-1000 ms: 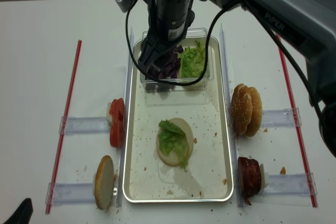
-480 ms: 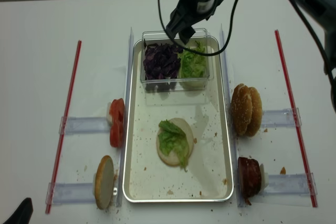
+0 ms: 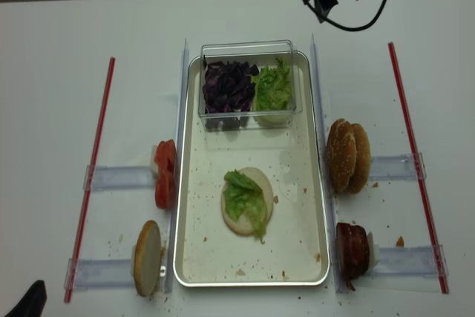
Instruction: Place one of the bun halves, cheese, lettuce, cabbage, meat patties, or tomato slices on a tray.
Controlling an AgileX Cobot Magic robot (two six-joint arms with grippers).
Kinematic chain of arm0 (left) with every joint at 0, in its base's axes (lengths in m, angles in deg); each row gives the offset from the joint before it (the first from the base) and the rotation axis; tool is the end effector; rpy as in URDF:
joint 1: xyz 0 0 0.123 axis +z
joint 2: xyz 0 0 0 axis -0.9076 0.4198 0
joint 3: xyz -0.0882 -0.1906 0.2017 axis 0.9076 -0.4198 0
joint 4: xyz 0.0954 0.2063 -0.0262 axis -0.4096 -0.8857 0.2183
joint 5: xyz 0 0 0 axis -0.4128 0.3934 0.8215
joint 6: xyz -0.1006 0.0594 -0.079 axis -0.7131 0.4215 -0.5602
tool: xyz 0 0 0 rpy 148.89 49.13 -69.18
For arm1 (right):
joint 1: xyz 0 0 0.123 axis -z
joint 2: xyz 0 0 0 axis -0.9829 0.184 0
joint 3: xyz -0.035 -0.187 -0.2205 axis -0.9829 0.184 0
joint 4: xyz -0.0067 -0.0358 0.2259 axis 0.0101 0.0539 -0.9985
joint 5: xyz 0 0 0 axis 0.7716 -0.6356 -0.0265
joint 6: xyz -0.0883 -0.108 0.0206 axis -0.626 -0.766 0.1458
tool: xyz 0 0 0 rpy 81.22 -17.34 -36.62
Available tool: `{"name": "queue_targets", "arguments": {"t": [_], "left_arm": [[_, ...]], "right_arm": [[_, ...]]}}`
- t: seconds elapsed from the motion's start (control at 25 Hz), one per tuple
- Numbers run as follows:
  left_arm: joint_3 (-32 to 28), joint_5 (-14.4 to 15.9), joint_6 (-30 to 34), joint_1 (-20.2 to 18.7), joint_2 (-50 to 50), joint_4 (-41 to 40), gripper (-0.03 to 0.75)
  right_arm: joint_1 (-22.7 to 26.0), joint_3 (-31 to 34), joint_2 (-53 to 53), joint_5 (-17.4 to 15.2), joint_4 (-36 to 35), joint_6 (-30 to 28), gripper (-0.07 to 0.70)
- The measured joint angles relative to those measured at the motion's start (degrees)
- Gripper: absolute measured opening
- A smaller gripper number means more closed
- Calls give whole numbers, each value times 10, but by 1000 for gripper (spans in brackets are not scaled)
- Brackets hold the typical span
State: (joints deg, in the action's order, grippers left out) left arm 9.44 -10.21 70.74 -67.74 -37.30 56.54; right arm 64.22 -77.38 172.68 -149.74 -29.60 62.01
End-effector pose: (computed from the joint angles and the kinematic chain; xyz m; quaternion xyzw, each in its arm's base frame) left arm 0.0026 0.0017 0.2250 -0.0007 0.8826 -0.0142 0.4699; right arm 0.4146 0.1141 0.2465 -0.2054 0.9675 0.0139 0.1470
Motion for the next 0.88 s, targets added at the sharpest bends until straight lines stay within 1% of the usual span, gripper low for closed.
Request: {"name": "queue_targets", "arguments": {"t": [0.32, 0.52, 0.68, 0.88], "left_arm": [[0, 0, 0, 0, 0, 0, 564], [0, 0, 0, 0, 0, 0, 564], [0, 0, 0, 0, 0, 0, 564], [0, 0, 0, 0, 0, 0, 564]], "right_arm": [[103, 0, 0, 0, -13, 0, 546], [151, 0, 0, 0, -14, -1, 545], [170, 0, 0, 0, -14, -5, 543], [170, 0, 0, 0, -31, -6, 543]]}}
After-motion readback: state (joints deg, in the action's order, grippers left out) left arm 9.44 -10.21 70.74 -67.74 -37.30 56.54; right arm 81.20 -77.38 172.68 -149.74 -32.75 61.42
